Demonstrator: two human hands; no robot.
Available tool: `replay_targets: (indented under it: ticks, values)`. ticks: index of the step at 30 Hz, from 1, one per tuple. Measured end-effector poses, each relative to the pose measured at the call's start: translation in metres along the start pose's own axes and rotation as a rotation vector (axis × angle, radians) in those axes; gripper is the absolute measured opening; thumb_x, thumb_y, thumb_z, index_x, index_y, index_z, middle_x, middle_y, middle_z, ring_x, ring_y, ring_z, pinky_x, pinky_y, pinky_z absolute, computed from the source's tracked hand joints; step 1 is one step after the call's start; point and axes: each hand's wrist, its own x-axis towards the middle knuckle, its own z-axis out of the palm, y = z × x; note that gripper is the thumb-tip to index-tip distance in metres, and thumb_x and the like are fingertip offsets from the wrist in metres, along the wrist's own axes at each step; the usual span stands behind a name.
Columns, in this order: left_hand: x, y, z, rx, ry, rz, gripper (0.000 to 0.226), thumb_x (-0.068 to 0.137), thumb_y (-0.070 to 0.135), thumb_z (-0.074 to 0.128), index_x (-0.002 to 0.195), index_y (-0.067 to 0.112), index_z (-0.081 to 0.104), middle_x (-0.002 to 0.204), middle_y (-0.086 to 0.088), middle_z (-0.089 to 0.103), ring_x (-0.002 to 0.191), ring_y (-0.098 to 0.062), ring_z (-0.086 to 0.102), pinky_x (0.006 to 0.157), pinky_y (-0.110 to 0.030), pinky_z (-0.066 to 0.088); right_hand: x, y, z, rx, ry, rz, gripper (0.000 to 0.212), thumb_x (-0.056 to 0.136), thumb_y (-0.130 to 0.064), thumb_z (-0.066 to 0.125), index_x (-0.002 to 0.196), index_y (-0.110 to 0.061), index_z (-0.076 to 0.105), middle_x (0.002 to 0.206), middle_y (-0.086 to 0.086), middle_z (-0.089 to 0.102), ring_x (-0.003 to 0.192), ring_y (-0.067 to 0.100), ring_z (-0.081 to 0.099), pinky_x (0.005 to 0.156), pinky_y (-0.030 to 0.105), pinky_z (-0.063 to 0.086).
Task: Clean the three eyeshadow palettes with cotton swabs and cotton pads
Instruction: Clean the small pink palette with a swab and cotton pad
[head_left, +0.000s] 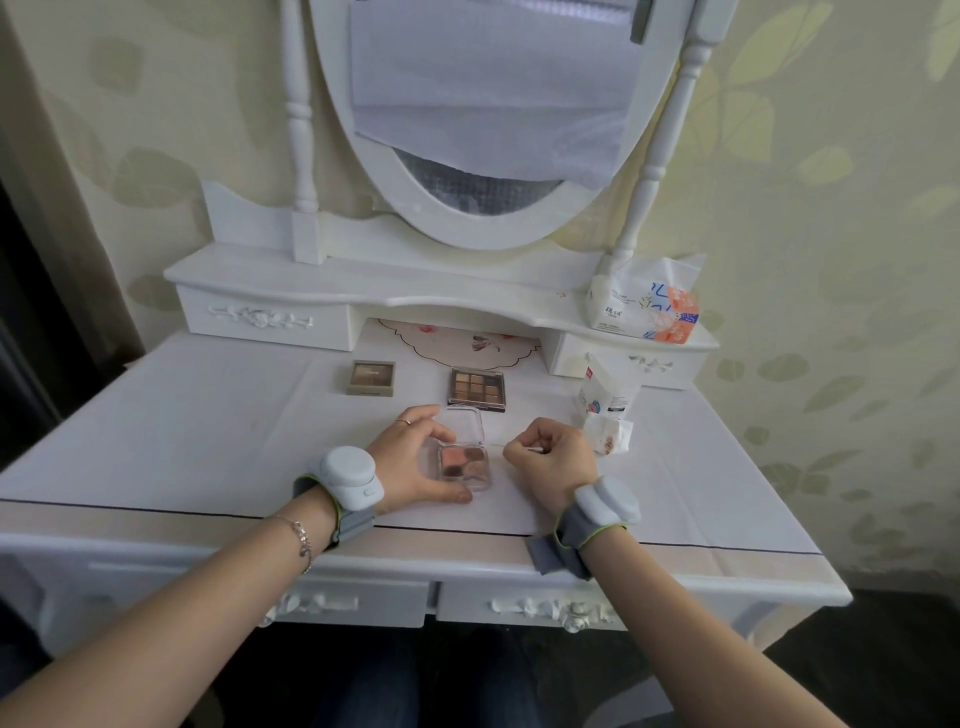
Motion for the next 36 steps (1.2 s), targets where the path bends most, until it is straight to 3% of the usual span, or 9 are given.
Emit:
replay_targets:
  ticks: [3, 8, 13, 17, 21, 24, 29, 33, 36]
  values:
    - [0.0018, -0.0045, 0.0015, 0.012, -0.006, 0.001, 0.082, 0.047, 0.056, 0.081, 0.117, 0.022, 0.054, 0.149, 0.001, 0.024, 0.135, -0.008, 0.029, 0.101, -0.012, 0.021, -0.0014, -0.0011, 0.0008, 0.027, -0.060, -0.027, 0.026, 0.073, -0.009, 0.064, 0.052, -0.022, 0.054, 0.050, -0.005, 0.043, 0.050, 0.008, 0.035, 0.051, 0.019, 0.032]
    - [0.0028, -0.0062, 0.0018, 0.017, 0.009, 0.011, 0.067, 0.060, 0.038, 0.085, 0.117, 0.020, 0.055, 0.149, 0.000, 0.025, 0.136, -0.009, 0.028, 0.101, -0.012, 0.021, 0.0005, -0.0009, 0.0015, 0.042, -0.144, -0.032, 0.026, 0.075, -0.007, 0.064, 0.054, -0.021, 0.057, 0.049, -0.005, 0.042, 0.049, 0.008, 0.033, 0.052, 0.020, 0.032]
    - [0.0000, -0.0021, 0.0004, 0.007, 0.001, -0.006, 0.086, 0.042, 0.061, 0.079, 0.115, 0.022, 0.055, 0.148, 0.001, 0.026, 0.135, -0.008, 0.029, 0.100, -0.010, 0.019, 0.0010, 0.0003, 0.0002, 0.057, -0.169, -0.020, 0.025, 0.074, -0.006, 0.064, 0.054, -0.020, 0.057, 0.048, -0.006, 0.041, 0.049, 0.008, 0.032, 0.051, 0.019, 0.031]
    - [0.0013, -0.0036, 0.0003, 0.023, -0.006, 0.001, 0.073, 0.055, 0.043, 0.086, 0.117, 0.021, 0.055, 0.149, 0.000, 0.026, 0.136, -0.009, 0.029, 0.103, -0.013, 0.020, 0.0006, 0.0019, -0.0043, 0.080, -0.205, -0.027, 0.025, 0.073, -0.005, 0.063, 0.053, -0.020, 0.057, 0.051, -0.004, 0.044, 0.053, 0.009, 0.036, 0.055, 0.021, 0.033]
    - [-0.0010, 0.0005, -0.0014, 0.014, -0.020, -0.021, 0.091, 0.037, 0.064, 0.073, 0.115, 0.022, 0.055, 0.148, 0.001, 0.026, 0.135, -0.008, 0.029, 0.104, -0.014, 0.021, -0.0005, 0.0041, -0.0038, 0.080, -0.189, -0.040, 0.021, 0.072, -0.007, 0.063, 0.056, -0.019, 0.059, 0.061, 0.003, 0.053, 0.060, 0.012, 0.042, 0.059, 0.025, 0.037]
    - [-0.0026, 0.0022, -0.0017, -0.017, -0.008, -0.032, 0.097, 0.031, 0.069, 0.066, 0.115, 0.022, 0.056, 0.147, 0.002, 0.027, 0.134, -0.008, 0.031, 0.102, -0.013, 0.022, -0.0018, 0.0033, -0.0039, 0.054, -0.206, -0.053, 0.024, 0.072, -0.007, 0.064, 0.054, -0.020, 0.056, 0.058, 0.002, 0.050, 0.056, 0.010, 0.039, 0.055, 0.023, 0.034]
    - [-0.0025, 0.0016, -0.0019, 0.001, -0.032, -0.020, 0.083, 0.045, 0.057, 0.081, 0.116, 0.022, 0.055, 0.148, 0.001, 0.025, 0.135, -0.009, 0.029, 0.101, -0.012, 0.021, -0.0049, 0.0007, -0.0046, 0.053, -0.219, -0.063, 0.027, 0.074, -0.003, 0.063, 0.054, -0.021, 0.055, 0.055, 0.002, 0.047, 0.052, 0.009, 0.034, 0.049, 0.019, 0.030]
    - [-0.0033, 0.0025, -0.0023, -0.010, -0.008, -0.017, 0.099, 0.030, 0.072, 0.060, 0.115, 0.023, 0.055, 0.147, 0.002, 0.026, 0.134, -0.009, 0.031, 0.101, -0.013, 0.022, -0.0050, 0.0000, -0.0040, 0.075, -0.212, -0.058, 0.026, 0.074, -0.003, 0.063, 0.056, -0.020, 0.055, 0.059, 0.006, 0.048, 0.056, 0.012, 0.036, 0.050, 0.020, 0.031]
    - [-0.0031, 0.0030, -0.0022, -0.009, 0.006, -0.017, 0.101, 0.028, 0.073, 0.058, 0.115, 0.023, 0.055, 0.148, 0.002, 0.026, 0.135, -0.009, 0.030, 0.103, -0.014, 0.022, -0.0053, 0.0005, -0.0042, 0.081, -0.237, -0.066, 0.022, 0.074, -0.002, 0.063, 0.059, -0.016, 0.057, 0.058, 0.005, 0.046, 0.053, 0.010, 0.034, 0.048, 0.018, 0.029]
